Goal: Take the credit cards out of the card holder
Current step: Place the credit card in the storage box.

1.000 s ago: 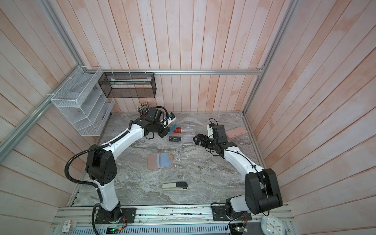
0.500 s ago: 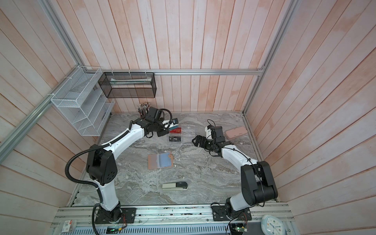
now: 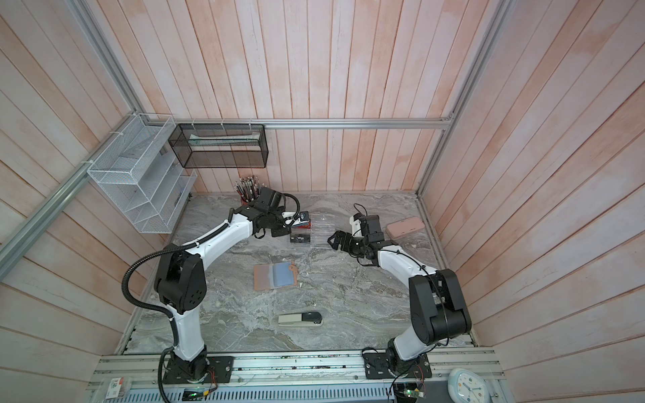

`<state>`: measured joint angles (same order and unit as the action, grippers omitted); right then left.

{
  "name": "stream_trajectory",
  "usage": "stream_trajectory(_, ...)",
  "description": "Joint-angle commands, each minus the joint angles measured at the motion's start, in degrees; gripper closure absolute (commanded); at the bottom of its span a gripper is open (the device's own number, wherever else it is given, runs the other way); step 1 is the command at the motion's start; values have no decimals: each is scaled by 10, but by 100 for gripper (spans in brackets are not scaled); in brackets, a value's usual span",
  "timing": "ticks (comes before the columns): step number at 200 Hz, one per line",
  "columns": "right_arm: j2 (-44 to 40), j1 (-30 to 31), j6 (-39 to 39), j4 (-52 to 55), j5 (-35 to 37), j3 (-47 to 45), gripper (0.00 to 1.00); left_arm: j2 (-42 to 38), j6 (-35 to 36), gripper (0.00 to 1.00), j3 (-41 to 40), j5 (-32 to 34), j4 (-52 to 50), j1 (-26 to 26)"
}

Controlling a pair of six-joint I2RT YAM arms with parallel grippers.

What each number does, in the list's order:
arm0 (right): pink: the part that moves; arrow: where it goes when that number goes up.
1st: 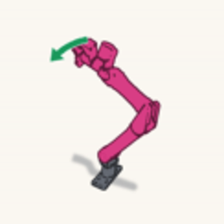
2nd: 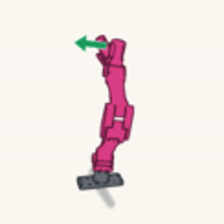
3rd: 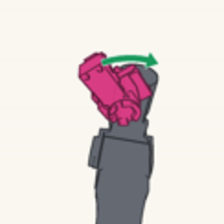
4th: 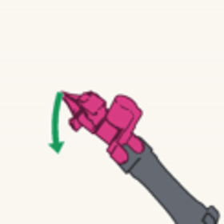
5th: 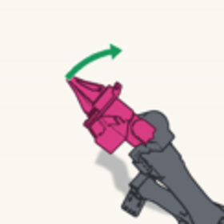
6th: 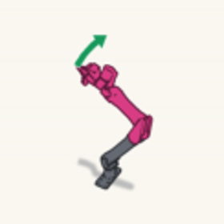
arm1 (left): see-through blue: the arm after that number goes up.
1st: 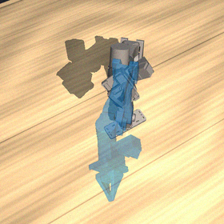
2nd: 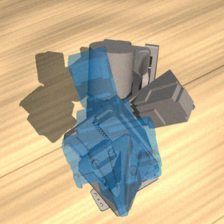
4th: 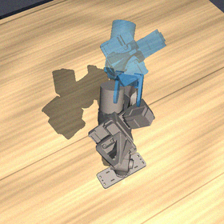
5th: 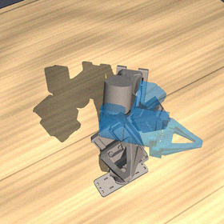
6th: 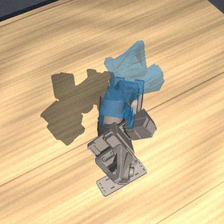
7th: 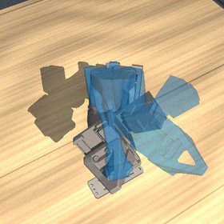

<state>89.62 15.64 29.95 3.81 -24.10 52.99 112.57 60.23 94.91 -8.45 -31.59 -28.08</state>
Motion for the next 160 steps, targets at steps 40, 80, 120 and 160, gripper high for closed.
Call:
stream_trajectory(40, 5, -3, -5, -16, -10, 1, 2, 26, 31, 100, -7, 4, 14, -10)
stream_trajectory(80, 2, -3, -3, -21, -15, -5, 2, 36, 35, 100, -9, 10, 19, -9)
stream_trajectory(120, -1, -3, -3, -30, -15, -16, 2, 48, 42, 100, -3, 14, 19, -9)
stream_trajectory(160, 1, -4, 2, -43, -21, -27, 2, 52, 47, 100, -11, 20, 22, -12)
